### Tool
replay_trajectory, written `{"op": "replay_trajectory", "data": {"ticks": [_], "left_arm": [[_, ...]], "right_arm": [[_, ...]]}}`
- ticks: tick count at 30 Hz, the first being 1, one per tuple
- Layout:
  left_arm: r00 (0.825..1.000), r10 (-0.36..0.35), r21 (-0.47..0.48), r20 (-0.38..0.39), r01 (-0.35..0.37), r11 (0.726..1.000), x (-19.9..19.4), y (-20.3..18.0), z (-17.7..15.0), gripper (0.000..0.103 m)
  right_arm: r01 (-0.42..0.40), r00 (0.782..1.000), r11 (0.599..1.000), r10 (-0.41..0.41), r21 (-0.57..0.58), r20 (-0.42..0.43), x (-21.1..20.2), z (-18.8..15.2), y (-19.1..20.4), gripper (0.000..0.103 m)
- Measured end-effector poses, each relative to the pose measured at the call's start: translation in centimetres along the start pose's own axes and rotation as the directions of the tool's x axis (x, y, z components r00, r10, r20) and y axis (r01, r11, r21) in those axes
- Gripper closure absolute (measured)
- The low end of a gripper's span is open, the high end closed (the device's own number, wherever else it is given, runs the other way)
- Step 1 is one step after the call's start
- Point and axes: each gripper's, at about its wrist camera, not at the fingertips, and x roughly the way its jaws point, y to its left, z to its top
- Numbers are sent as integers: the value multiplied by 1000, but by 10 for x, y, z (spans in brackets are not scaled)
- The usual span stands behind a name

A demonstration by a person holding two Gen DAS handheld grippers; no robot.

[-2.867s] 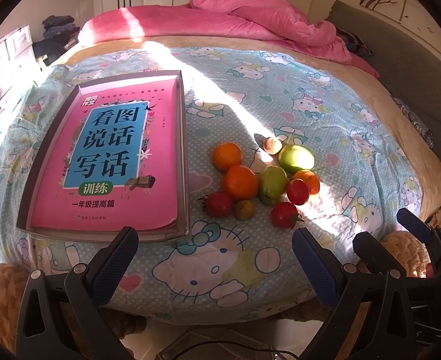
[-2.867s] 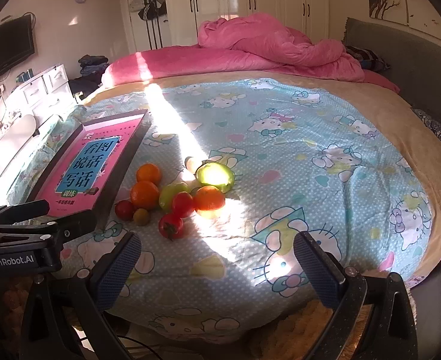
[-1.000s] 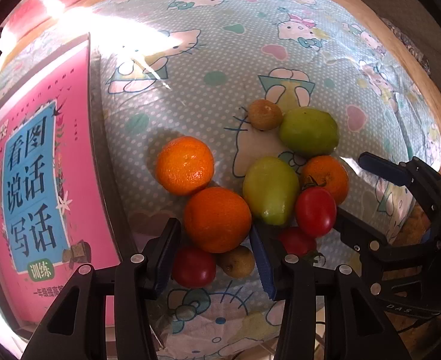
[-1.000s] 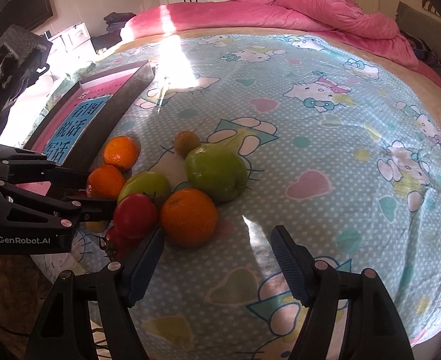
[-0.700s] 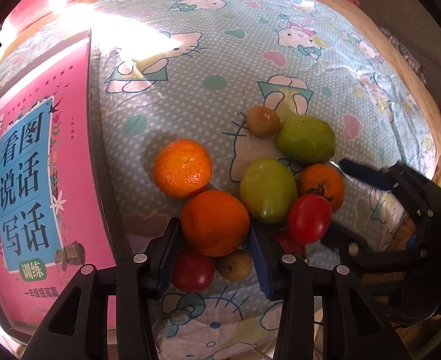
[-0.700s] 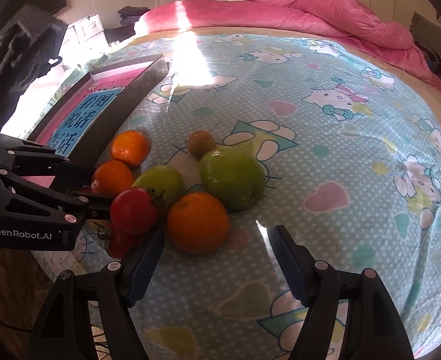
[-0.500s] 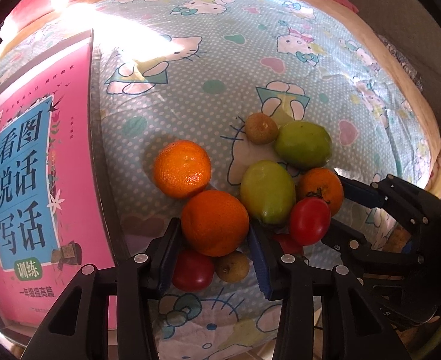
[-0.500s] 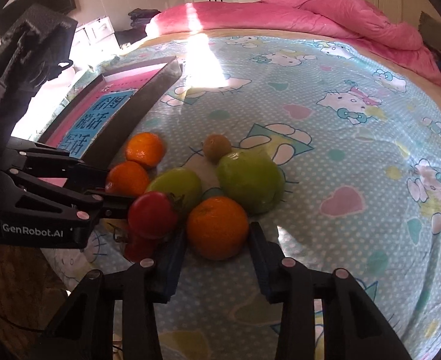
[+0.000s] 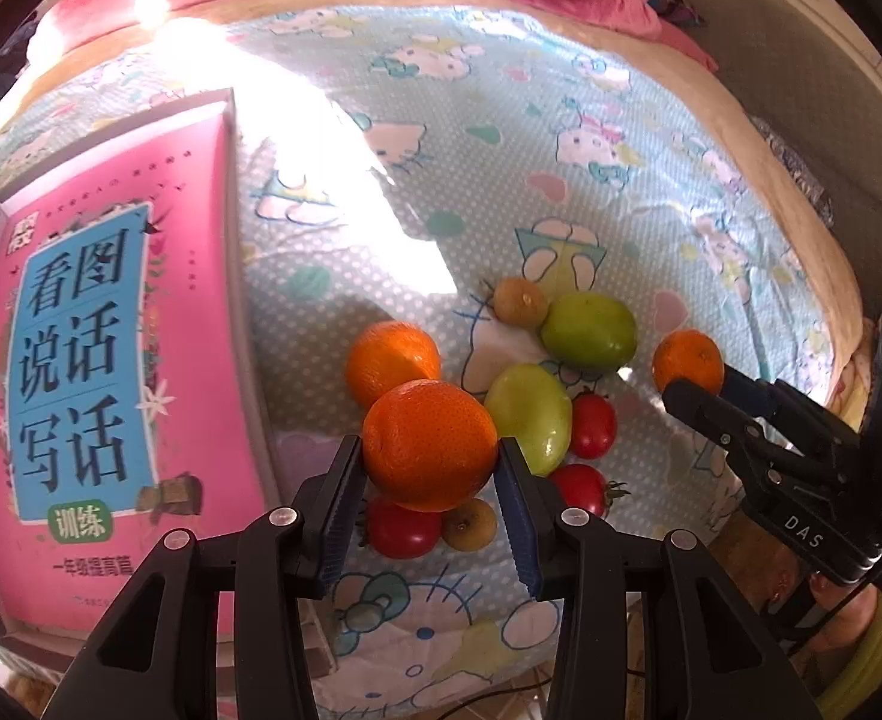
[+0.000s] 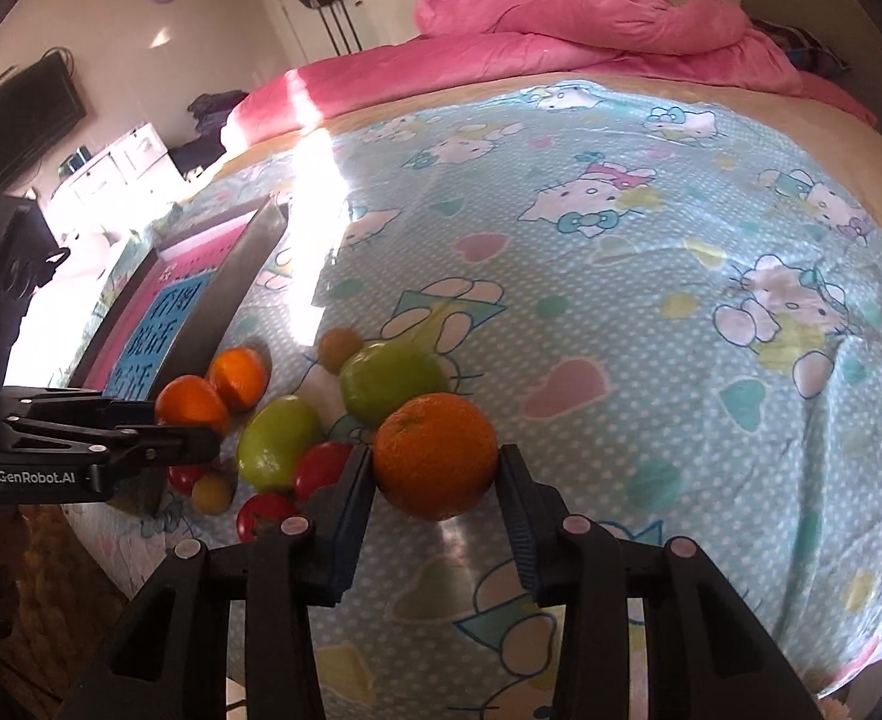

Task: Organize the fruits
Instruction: 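Carry the oranges in both tools over to the pink workbook tray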

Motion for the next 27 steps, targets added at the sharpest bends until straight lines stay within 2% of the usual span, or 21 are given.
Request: {"op": "replay_trajectory", "data": {"ticks": [11, 27], "left_arm": [[998, 16, -40, 64, -14, 999, -32, 16, -1, 58], [991, 71, -76, 113, -63, 995, -59, 41, -17, 58]], "right_arm": [[-25, 997, 999, 28, -45, 66, -18, 0, 19, 61], [-114, 990, 987, 123, -112, 72, -29, -3, 77, 61]]}}
